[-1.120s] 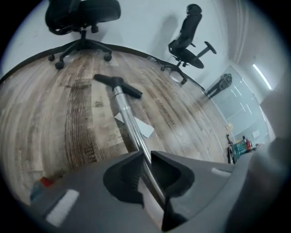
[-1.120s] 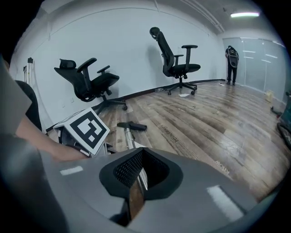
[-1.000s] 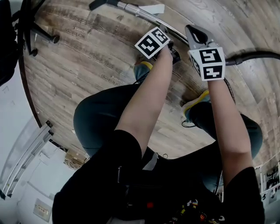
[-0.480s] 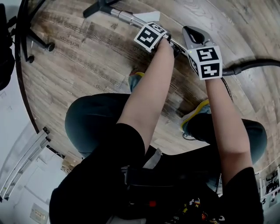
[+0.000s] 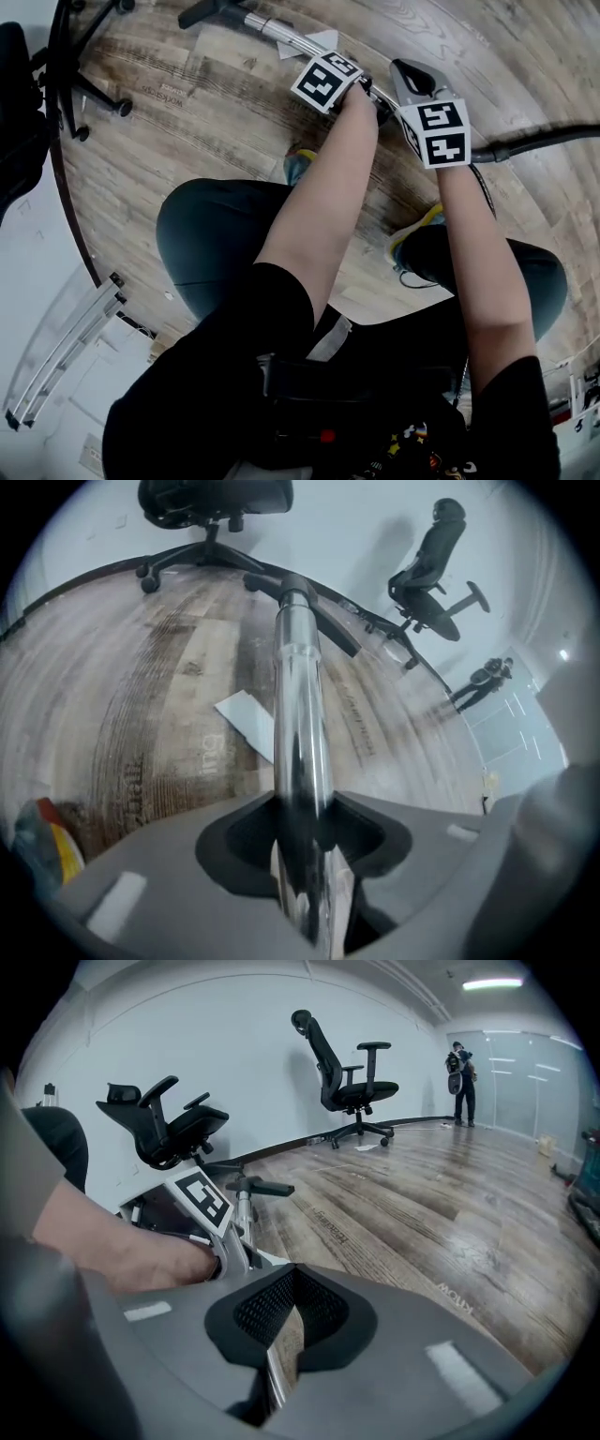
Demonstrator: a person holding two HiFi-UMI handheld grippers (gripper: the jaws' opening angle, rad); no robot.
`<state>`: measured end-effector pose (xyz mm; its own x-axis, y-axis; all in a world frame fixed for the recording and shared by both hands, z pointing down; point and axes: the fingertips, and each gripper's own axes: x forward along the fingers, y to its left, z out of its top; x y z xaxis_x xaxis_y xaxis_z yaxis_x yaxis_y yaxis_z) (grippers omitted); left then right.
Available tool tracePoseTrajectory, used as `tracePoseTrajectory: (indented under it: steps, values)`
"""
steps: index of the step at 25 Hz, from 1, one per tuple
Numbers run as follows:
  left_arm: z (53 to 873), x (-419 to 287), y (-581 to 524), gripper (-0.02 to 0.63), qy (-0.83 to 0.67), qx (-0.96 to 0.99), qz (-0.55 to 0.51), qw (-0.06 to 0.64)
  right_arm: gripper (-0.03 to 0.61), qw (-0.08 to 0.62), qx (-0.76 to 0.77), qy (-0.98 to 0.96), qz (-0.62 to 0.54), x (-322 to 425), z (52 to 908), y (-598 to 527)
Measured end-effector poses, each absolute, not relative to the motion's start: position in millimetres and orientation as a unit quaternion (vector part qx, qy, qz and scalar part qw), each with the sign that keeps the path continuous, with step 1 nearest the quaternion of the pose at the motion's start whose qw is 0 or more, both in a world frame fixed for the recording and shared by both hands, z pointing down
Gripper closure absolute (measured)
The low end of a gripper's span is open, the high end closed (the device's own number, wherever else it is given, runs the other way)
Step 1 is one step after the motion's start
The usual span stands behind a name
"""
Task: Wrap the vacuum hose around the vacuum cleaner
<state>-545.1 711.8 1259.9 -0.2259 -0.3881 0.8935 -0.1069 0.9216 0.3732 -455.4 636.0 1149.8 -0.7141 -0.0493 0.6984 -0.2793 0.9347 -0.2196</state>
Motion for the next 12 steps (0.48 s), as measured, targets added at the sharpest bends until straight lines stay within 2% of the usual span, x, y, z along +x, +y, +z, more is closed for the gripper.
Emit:
tracePoseTrajectory:
  steps: [5, 12]
  values:
    - [1133.5, -525.3, 667.1, 0.446, -0.774, 0.258, -0.095, 0.571, 0.557, 0.353, 0.126, -0.908, 0.186, -423.1, 1049.3, 617.1]
    - [909.5, -469.5, 612.4, 0.448, -0.755, 0.406, -0.021, 0.514, 0.557, 0.337, 0.169, -0.904, 0.200, -364.1, 852.6, 588.4]
